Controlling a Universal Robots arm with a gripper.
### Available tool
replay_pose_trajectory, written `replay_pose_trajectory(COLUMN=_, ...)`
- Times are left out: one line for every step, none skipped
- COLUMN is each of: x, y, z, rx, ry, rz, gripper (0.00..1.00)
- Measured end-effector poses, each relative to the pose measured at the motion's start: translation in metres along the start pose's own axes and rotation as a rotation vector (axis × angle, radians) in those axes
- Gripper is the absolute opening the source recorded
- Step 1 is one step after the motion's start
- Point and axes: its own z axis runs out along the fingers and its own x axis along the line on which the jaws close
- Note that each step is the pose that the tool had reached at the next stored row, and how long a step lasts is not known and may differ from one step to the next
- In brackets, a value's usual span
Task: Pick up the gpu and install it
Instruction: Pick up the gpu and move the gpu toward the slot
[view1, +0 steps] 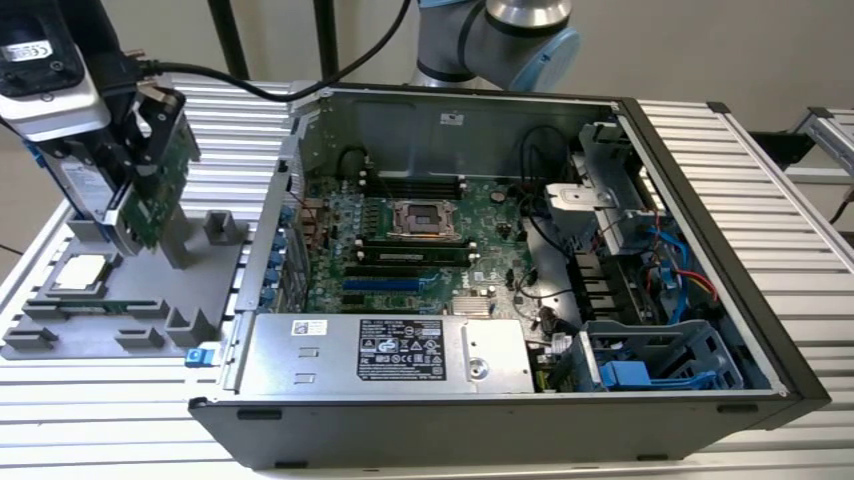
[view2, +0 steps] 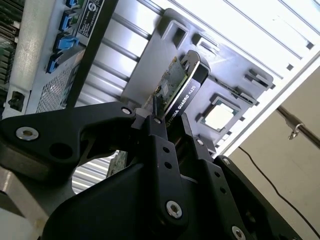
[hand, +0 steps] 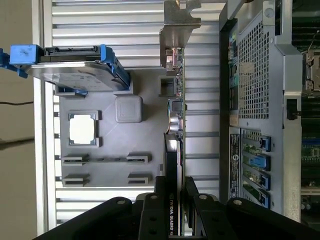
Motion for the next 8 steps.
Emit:
replay_pose_trajectory(x=0.0, y=0.0, z=-0.0003, rx=-0.0003, ry=0.0, rz=0.0, gripper=0.0)
replay_pose_trajectory(x=0.0, y=0.0, z=-0.0007, rx=-0.0006, ry=0.0, rz=0.0, gripper=0.0)
replay_pose_trajectory(x=0.0, y=0.0001, z=-0.001, rx=-0.0008, ry=0.0, rz=0.0, gripper=0.0)
replay_pose_trajectory(x=0.0, y=0.0001, z=-0.0013, rx=-0.001, ry=0.0, rz=0.0, gripper=0.0)
replay_pose_trajectory(x=0.0, y=0.0001, z=-0.0016, rx=-0.0012, ry=0.0, rz=0.0, gripper=0.0)
replay_pose_trajectory(x=0.0, y=0.0001, z=-0.0019, rx=-0.0013, ry=0.0, rz=0.0, gripper=0.0)
replay_pose_trajectory(x=0.0, y=0.0001, z=-0.0022, rx=-0.0014, ry=0.0, rz=0.0, gripper=0.0)
replay_pose_trajectory(x=0.0, y=0.0001, z=-0.0025, rx=-0.0016, ry=0.0, rz=0.0, gripper=0.0)
